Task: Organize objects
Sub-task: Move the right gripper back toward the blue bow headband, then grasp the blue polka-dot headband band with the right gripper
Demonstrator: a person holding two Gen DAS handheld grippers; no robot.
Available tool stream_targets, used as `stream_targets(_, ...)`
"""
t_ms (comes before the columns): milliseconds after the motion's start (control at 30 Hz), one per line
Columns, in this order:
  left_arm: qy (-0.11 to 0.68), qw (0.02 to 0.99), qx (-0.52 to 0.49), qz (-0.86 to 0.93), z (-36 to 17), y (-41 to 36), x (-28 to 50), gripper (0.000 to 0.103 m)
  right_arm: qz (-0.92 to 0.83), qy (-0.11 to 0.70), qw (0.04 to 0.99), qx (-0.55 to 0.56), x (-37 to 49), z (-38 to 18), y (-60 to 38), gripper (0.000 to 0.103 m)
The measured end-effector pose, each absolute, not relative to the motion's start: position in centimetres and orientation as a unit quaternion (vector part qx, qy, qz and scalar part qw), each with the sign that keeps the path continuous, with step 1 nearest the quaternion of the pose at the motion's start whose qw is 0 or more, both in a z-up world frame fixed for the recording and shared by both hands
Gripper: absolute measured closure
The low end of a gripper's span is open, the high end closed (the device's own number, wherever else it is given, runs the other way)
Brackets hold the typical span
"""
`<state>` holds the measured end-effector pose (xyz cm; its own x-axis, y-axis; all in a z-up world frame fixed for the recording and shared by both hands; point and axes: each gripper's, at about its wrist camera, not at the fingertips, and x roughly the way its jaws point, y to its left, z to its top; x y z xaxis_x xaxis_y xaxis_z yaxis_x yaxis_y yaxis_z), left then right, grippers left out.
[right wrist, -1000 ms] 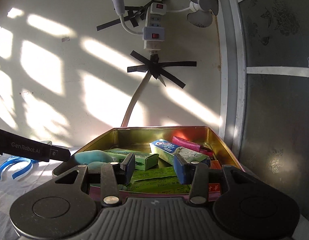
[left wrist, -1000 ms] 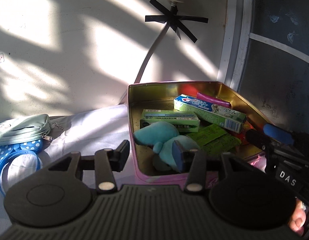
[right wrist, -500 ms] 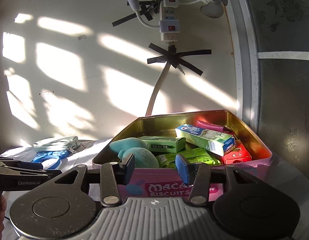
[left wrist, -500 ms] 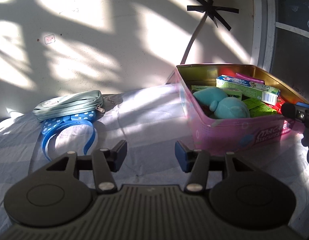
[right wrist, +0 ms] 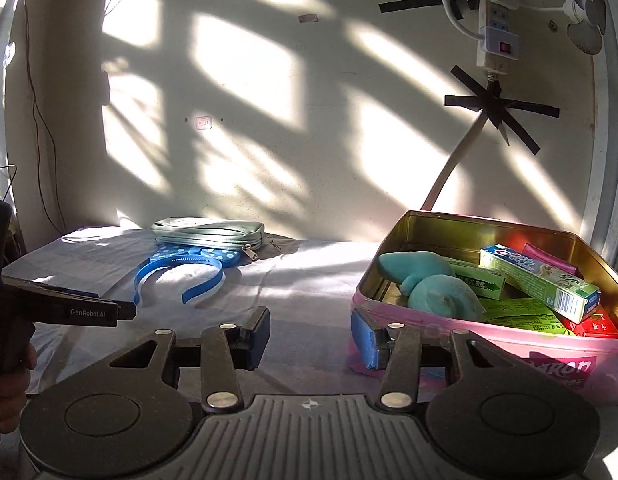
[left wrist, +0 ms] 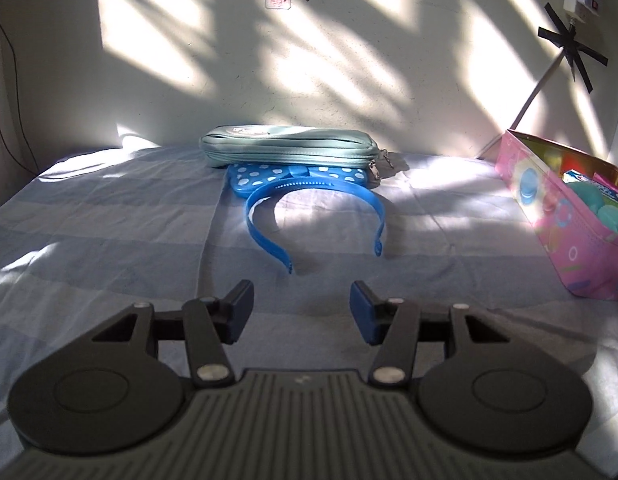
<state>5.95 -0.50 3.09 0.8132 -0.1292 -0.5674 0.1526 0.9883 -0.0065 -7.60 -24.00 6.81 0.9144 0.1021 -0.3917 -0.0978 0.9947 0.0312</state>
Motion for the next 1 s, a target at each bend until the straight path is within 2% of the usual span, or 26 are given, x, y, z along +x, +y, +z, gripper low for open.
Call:
stream_targets(300, 0.271, 0.958, -0.093, -0.018, 2.2, 5.9, 7.6, 0.048, 0.135, 0.251, 0.958, -0.013, -0.3, 5.5, -17.5, 0.064)
stream_targets(533, 0.224, 0.973, -0.051, -0.027, 2.8, 4.6, 7.1, 0.048, 0.121, 0.297, 0.947, 0.014, 8.6, 3.7, -14.3, 0.069)
stream_targets(600, 0.219, 0.974, -0.038, -0.031, 2.8, 4.3, 7.1, 0.048, 0.104, 0.311, 0.945, -0.001, 10.6, 2.8, -13.6, 0.075)
stream_targets(633, 0.219, 0.975, -0.035, -0.032, 2.8, 4.3, 7.1, 0.048, 0.101, 0.32, 0.942, 0.0, 11.3, 2.3, -13.5, 0.088)
stream_targets(667, 0.219, 0.974, -0.035, -0.033, 2.7, 4.3, 7.1, 0.048, 0.098, 0.313, 0.945, 0.003, 11.5, 2.1, -13.5, 0.094)
stream_targets(833, 0.235, 0.97, -0.053, -0.036, 2.6, 5.0, 7.7, 0.048, 0.107, 0.327, 0.939, 0.003, 8.9, 2.7, -14.2, 0.096)
stream_targets(1000, 0.242, 0.966, -0.047, -0.073, 2.5, 4.4, 7.3, 0.048, 0.114, 0.324, 0.939, 0.005, 2.1, 2.8, -16.2, 0.1)
